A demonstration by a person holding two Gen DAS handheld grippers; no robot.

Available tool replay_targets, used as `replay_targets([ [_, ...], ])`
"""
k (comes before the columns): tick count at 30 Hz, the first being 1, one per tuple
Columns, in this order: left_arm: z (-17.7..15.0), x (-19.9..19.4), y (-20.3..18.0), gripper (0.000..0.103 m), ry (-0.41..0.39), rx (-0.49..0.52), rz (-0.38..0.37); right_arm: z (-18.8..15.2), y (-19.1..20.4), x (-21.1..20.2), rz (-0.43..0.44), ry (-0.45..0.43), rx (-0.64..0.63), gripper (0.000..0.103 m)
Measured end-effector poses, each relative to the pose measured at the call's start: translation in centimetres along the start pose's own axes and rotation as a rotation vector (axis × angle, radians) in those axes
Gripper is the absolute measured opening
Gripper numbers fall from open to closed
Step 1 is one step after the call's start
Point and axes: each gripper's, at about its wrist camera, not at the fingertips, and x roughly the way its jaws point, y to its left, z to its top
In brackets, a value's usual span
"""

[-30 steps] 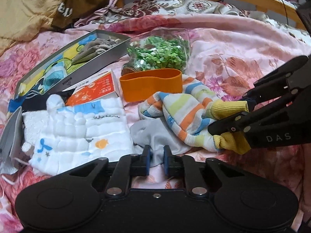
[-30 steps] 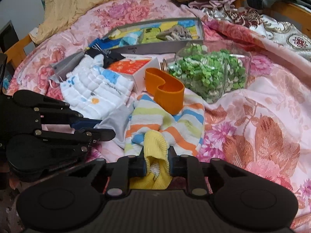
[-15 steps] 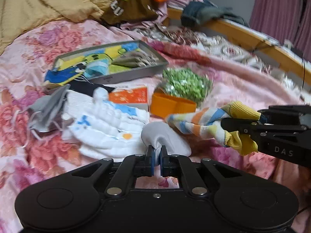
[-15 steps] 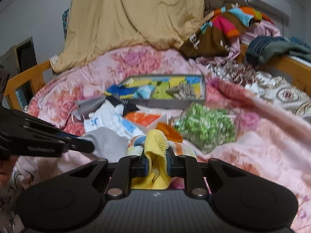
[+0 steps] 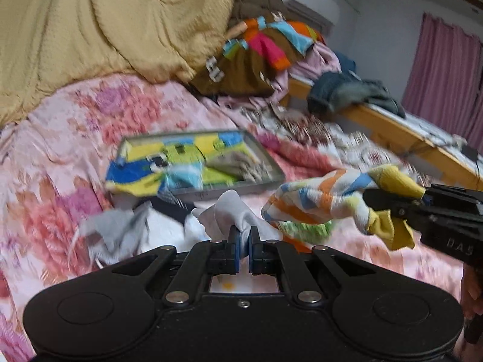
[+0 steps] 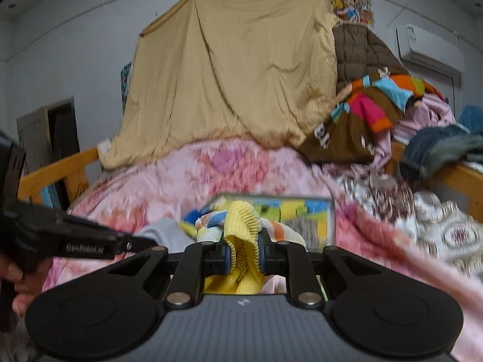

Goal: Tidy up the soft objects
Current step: 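Carry the sock and grey cloth with both grippers and lower them into the tray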

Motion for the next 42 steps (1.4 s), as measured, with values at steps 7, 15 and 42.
replay_targets([
  [7,3.6,3.6,2.3,0.005,-0.073,-0.049,0.066,3.4,-2.1,8.0,0.033,-0.082,-0.002,0.018],
  [15,6.9,11.0,5.9,0.005,-0.095,-0.045,0.134,2.5,-4.0,17.7,0.036,-0.082,0.013,0.018],
  [42,6.9,27.0,10.7,0.006,0.044,-0.234,0.158,-2.3,-10.7,28.8,0.040,0.215,0.326,0.022],
])
